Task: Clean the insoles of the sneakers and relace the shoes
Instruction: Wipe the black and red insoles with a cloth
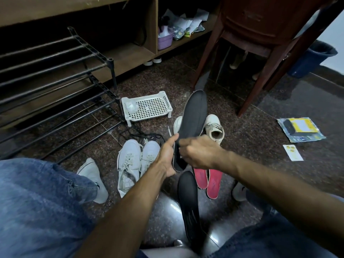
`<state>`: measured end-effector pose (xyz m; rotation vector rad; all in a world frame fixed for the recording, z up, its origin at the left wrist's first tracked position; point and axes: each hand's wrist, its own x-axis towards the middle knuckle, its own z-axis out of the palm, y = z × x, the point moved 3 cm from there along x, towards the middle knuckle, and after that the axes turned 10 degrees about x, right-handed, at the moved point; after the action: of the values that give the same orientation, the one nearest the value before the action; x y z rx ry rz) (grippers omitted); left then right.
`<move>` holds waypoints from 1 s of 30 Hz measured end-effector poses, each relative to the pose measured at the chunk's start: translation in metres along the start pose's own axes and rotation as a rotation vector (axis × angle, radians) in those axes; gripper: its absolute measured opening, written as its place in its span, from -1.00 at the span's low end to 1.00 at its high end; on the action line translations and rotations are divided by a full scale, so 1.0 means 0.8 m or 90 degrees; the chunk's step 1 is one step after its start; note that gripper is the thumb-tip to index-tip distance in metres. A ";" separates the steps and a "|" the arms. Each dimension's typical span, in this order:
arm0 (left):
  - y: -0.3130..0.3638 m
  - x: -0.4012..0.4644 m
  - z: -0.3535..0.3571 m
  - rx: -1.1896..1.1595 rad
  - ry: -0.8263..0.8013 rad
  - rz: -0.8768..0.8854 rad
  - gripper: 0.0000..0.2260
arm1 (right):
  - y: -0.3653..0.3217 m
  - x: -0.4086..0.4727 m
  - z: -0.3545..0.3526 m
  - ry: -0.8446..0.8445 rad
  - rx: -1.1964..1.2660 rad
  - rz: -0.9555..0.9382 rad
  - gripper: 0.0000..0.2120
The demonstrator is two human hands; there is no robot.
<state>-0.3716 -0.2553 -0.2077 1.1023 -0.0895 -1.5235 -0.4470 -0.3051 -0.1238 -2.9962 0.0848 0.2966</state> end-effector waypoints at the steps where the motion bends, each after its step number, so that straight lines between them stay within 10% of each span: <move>1: -0.003 -0.001 0.001 -0.002 0.002 -0.003 -0.61 | 0.001 0.000 0.004 -0.007 0.004 0.001 -0.91; 7: -0.016 -0.005 -0.003 -0.046 -0.039 -0.013 -0.52 | 0.106 0.009 -0.020 0.173 0.159 0.264 -0.83; 21: 0.038 0.003 -0.009 -0.024 -0.023 0.104 -0.55 | 0.018 0.007 0.019 0.316 0.277 0.046 -0.83; 30: 0.023 -0.026 0.016 0.055 -0.139 0.037 -0.48 | 0.102 0.032 -0.022 0.398 0.273 0.395 -0.79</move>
<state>-0.3698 -0.2509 -0.1778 0.9884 -0.3375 -1.5955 -0.4239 -0.3897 -0.1217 -2.4396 0.9937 -0.5463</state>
